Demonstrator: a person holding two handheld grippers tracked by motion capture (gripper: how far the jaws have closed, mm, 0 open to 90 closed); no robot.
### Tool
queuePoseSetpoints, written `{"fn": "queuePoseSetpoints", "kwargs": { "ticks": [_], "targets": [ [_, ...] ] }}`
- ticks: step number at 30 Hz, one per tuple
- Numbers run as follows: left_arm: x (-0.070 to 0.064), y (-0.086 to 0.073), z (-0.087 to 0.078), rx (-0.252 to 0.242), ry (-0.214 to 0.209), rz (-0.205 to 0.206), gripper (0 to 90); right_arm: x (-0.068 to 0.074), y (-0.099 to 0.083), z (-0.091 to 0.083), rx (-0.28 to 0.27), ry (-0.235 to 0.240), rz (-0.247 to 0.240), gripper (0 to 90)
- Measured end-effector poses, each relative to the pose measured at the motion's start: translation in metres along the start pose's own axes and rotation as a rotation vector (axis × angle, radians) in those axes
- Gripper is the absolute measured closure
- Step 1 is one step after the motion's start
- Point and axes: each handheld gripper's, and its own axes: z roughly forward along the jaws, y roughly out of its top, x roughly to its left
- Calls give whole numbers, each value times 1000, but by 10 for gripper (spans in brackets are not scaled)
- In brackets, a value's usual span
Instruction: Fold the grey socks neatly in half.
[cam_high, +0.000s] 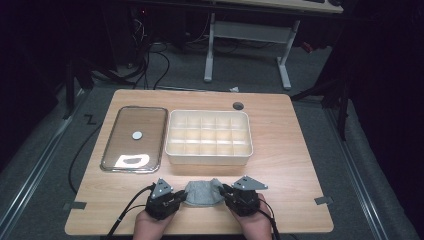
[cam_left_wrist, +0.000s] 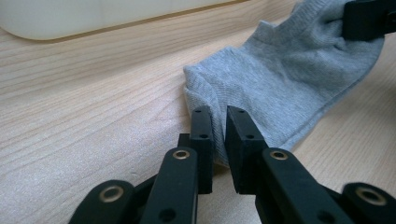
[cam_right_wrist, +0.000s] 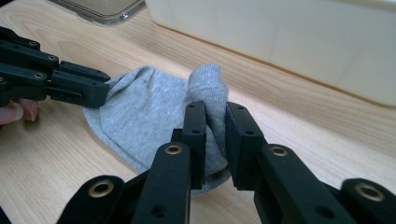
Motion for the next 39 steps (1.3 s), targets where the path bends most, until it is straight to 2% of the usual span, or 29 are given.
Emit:
{"fn": "queuePoseSetpoints", "kwargs": {
  "ticks": [4, 9, 12, 18, 25, 29, 33, 35, 39],
  "targets": [
    [0, 0, 0, -3, -3, 1, 813, 13, 10, 3, 6, -17, -40, 798],
    [1, 0, -1, -6, -5, -2, 811, 29, 21, 12, 18, -8, -92, 809],
    [1, 0, -1, -7, -7, -3, 812, 37, 25, 21, 20, 1, -107, 821],
    [1, 0, -1, -7, -10, -6, 813, 52, 29, 40, 21, 41, -126, 831],
    [1, 0, 0, -6, -3, -6, 821, 53, 27, 53, 31, 69, -110, 809],
    [1, 0, 0, -7, 1, -10, 815, 51, 28, 45, -2, 103, -97, 703],
    [1, 0, 0, -7, 2, -11, 809, 48, 30, 28, -52, 96, -93, 685],
    [1, 0, 0, -6, 3, -11, 807, 45, 28, 24, -47, 91, -90, 683],
    [1, 0, 0, -7, 3, -13, 805, 48, 16, 25, -20, 130, -64, 648]
  ]
}}
